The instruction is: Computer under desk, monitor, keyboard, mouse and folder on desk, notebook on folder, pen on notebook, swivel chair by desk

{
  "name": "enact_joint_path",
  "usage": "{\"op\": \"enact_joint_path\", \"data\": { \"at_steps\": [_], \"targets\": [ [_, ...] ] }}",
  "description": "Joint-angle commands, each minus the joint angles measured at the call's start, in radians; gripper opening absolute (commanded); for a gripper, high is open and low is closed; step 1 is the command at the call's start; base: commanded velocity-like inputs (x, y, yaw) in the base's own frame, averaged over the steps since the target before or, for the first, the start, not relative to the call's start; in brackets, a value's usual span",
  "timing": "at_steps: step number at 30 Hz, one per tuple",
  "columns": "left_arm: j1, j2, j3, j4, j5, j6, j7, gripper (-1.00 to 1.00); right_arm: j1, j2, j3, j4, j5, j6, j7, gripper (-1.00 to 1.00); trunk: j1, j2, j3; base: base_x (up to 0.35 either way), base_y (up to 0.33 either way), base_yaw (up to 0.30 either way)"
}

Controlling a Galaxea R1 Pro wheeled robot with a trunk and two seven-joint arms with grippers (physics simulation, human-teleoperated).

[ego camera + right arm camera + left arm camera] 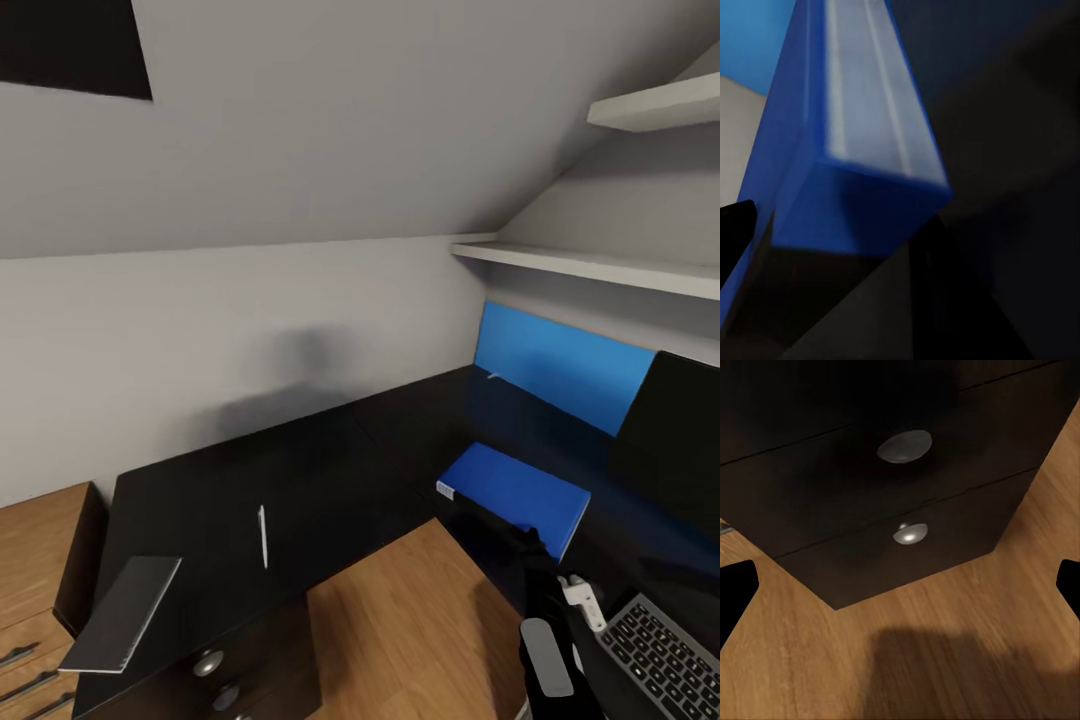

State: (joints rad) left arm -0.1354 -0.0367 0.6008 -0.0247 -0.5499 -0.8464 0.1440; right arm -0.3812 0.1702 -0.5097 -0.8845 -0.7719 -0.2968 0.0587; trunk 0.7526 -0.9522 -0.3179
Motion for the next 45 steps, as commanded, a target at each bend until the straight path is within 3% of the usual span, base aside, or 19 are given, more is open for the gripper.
{"op": "enact_joint_path", "data": {
  "at_steps": [1, 5, 20, 28, 36, 45],
  "targets": [
    [0.0, 0.0, 0.002, 0.0, -0.011, -0.002, 0.009, 1.0, -0.001, 0.0, -0.002, 0.0, -0.012, -0.001, 0.005, -1.0, 0.0, -0.001, -0.001, 0.047, 0.0, -0.002],
    [-0.001, -0.001, 0.003, 0.0, -0.01, -0.002, 0.009, 1.0, -0.001, -0.003, -0.003, -0.001, -0.012, 0.002, 0.005, -1.0, 0.0, -0.001, -0.001, 0.018, 0.0, -0.001],
    [-0.001, -0.002, 0.005, 0.0, -0.01, -0.002, 0.011, 1.0, -0.001, -0.005, -0.004, -0.001, -0.008, 0.039, -0.002, -1.0, 0.058, -0.106, -0.048, 0.001, 0.0, 0.0],
    [-0.001, -0.002, 0.005, 0.0, -0.01, -0.002, 0.01, 1.0, -0.001, -0.003, -0.008, -0.001, -0.009, 0.034, -0.024, -1.0, 0.058, -0.106, -0.048, 0.0, 0.0, 0.0],
    [-0.001, -0.002, 0.004, 0.0, -0.011, -0.002, 0.009, 1.0, -0.001, -0.002, -0.009, -0.002, -0.009, -0.046, -0.069, -1.0, 0.058, -0.106, -0.048, 0.0, 0.0, 0.0],
    [-0.001, -0.002, 0.004, 0.0, -0.01, -0.003, 0.01, 1.0, -0.001, -0.001, -0.009, -0.001, -0.01, -0.053, -0.077, -1.0, 0.058, -0.106, -0.048, 0.0, 0.0, 0.0]
  ]
}}
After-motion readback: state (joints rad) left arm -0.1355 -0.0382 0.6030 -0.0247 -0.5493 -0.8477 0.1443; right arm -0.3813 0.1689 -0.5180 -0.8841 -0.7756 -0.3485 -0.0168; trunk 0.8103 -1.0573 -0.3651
